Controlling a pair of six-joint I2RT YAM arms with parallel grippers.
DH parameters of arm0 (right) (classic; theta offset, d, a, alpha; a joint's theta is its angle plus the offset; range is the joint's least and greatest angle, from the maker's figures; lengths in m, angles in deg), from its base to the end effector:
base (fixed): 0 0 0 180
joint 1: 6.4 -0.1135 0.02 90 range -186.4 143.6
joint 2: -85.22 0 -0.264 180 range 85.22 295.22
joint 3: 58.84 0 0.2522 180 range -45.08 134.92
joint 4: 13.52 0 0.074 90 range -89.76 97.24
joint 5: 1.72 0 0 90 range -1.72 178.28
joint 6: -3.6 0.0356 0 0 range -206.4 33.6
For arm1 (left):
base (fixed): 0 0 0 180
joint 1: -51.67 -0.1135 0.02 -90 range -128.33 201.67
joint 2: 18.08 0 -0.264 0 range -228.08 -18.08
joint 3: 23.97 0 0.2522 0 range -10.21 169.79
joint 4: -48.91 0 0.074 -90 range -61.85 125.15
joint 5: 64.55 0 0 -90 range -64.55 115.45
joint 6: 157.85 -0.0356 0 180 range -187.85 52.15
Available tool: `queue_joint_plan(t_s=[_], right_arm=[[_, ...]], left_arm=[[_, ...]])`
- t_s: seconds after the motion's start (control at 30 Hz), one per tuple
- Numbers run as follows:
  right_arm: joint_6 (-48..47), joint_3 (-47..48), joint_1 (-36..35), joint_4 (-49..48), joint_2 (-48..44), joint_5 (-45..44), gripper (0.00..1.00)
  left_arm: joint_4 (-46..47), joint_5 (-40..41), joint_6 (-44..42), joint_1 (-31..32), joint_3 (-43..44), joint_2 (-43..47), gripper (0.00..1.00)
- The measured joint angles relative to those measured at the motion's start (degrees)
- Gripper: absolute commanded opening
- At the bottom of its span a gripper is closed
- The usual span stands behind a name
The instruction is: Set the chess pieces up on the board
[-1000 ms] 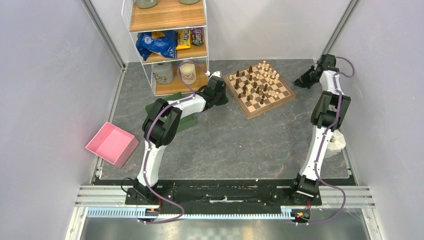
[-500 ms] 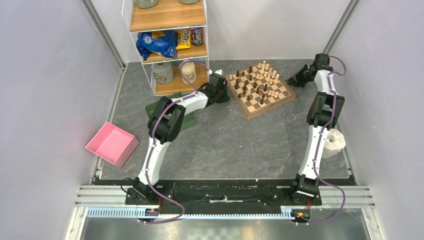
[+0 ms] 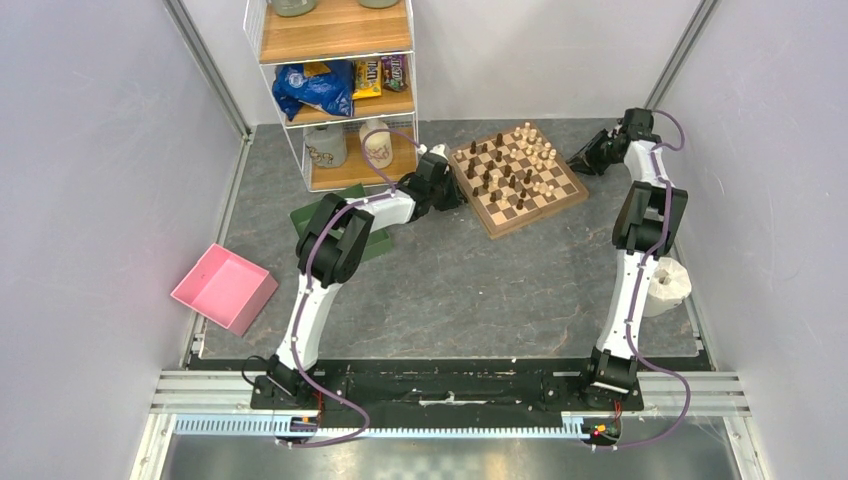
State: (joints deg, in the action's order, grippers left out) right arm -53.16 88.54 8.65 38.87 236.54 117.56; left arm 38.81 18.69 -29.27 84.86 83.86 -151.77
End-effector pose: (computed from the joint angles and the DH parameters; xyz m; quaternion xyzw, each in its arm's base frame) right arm 0.5467 -0.1290 0.1354 0.3120 0.8750 0.2832 0.2385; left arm 0.4310 -0.2870 0.1302 -0.0151 0.8896 -0.3084 0.3366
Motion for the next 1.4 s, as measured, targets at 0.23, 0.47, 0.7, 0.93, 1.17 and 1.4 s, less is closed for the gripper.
queue_joint_plan(t_s=[0.23, 0.47, 0.7, 0.93, 1.17, 1.4], right_arm=[[-0.61, -9.99, -0.42, -3.1, -5.77, -1.16, 0.34], [-0.94, -20.11, -0.5, -6.64, -11.67, -2.71, 0.35], [-1.4, -29.62, -0.5, -10.14, -17.29, -4.09, 0.36], [-2.71, -37.29, -0.5, -12.17, -22.45, -6.97, 0.37], [-4.61, -43.23, -0.52, -13.16, -26.53, -8.79, 0.38], [-6.1, -48.15, -0.66, -13.53, -29.83, -8.9, 0.37]], left_arm=[[5.07, -0.96, 1.88, 0.11, -7.96, 3.8, 0.02], [8.24, -0.92, 2.6, 0.87, -13.64, 6.73, 0.02], [10.84, -0.87, 3.56, 3.15, -21.0, 11.06, 0.02], [11.74, -0.9, 3.96, 6.45, -26.08, 14.38, 0.02], [14.49, -0.92, 5.29, 10.21, -32.11, 17.7, 0.02], [18.23, -0.9, 7.13, 14.34, -38.14, 20.79, 0.02]])
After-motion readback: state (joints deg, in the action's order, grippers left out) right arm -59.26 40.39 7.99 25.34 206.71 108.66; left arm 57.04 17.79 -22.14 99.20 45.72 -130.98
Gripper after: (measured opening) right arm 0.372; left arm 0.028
